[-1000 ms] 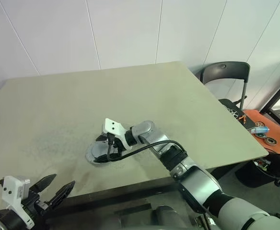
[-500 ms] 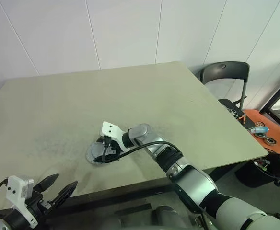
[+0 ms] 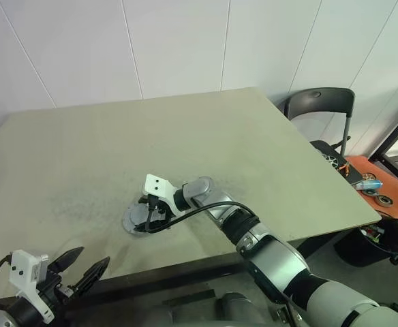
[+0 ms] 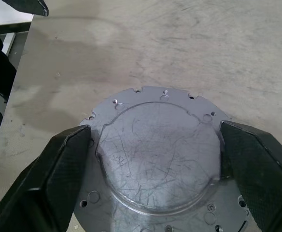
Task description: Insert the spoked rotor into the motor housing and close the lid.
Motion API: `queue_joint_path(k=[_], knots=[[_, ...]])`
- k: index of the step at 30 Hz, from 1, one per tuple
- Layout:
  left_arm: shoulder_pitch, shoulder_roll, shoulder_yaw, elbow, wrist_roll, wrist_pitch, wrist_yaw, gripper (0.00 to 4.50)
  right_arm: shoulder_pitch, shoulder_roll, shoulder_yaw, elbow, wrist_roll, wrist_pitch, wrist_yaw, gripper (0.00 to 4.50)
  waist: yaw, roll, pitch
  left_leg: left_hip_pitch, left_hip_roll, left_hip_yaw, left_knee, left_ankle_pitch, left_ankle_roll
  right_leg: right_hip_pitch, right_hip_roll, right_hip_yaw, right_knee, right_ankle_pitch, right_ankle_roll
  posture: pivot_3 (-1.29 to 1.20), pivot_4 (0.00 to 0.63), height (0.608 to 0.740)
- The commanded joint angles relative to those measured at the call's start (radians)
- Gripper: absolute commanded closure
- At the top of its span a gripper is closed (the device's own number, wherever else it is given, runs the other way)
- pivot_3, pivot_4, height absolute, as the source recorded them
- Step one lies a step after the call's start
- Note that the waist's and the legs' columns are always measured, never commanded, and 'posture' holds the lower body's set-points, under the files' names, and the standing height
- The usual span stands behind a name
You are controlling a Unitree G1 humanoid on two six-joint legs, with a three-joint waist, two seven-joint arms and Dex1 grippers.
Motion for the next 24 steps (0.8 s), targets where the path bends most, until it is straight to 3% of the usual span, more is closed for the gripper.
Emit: queue_joint_path(k=[1,24], knots=[[-0.009,0.005,-0.004,-0.020,-0.001,-0.013,0.005,0.00,-0.009,0.022,-0.008,0.007,0.002,0.002,0.001,0.89,0.000,0.000,0.000,0.000,0.000,0.000,0.000,0.000,0.000,0.000,0.000,0.000,0.000,0.000,0.000,0.00,0.000,0.740],[-0.034,0.009,-0.020,-0.043,-0.007,0.010,0.038,0.00,-0.034,0.045,-0.051,-0.003,0.037,0.004,-0.046,1.02,0.001,0.000,0.000,0.000,0.000,0.000,0.000,0.000,0.000,0.000,0.000,0.000,0.000,0.000,0.000,0.00,0.000,0.740]])
